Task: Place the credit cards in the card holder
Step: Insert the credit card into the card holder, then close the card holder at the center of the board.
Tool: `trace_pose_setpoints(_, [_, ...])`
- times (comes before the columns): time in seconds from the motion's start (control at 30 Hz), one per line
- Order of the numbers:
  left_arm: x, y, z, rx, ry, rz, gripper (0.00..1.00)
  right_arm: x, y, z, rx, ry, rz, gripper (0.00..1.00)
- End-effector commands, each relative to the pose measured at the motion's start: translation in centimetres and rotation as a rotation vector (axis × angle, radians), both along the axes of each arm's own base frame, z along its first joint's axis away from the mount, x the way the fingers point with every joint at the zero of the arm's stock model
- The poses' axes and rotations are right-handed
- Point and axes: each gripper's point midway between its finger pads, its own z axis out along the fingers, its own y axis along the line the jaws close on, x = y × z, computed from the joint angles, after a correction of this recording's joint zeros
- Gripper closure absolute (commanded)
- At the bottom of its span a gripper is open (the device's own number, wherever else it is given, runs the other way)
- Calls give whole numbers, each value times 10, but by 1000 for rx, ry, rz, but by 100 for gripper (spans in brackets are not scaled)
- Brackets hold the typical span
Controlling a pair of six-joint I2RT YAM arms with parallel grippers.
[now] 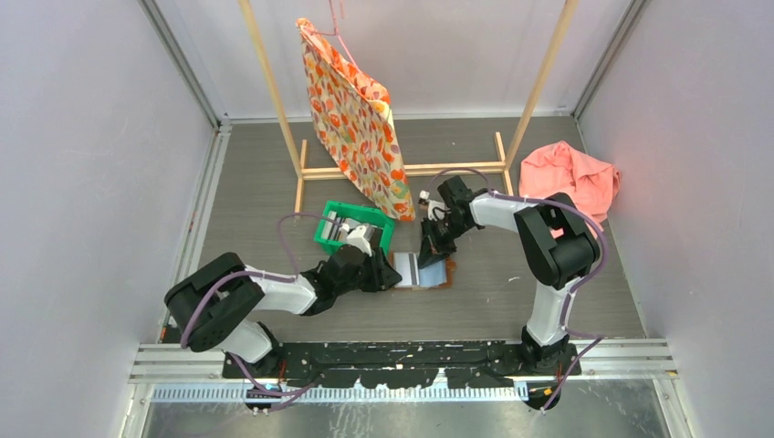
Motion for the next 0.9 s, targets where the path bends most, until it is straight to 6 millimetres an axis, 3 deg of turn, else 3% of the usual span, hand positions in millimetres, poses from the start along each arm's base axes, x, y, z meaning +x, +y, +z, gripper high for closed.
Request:
trace_pose_setpoints(0.0, [-3,-21,5,-68,17,-56,56,2,24,5,28,-36,38,99])
trace_pose_setpoints(0.17, [-4,-21,8,-86,18,-51,57,5,19,6,11,-57,62,99])
trace_pose_setpoints(0.33, [-4,-16,26,-110,-21,-27,55,6,5,25,15,-136,206,93])
trace_pose_setpoints(0.5, [-10,-5,48,-112,-90,-7,53,1,-20,80,69,-295,405,74])
trace_pose_setpoints(0.6, [-13,5,63,-104,-143,-11,53,-5,-36,97,90,-460,521,58])
trace_pose_setpoints(0.67, [-15,14,73,-91,-183,-11,53,0,-50,94,46,-619,624,49])
trace_pose_setpoints(0.77, [-15,32,88,-57,-250,7,50,-6,-69,81,29,-853,906,27])
trace_pose_setpoints(0.87, [-14,55,104,-48,-311,70,24,-8,-79,72,26,-993,1131,14])
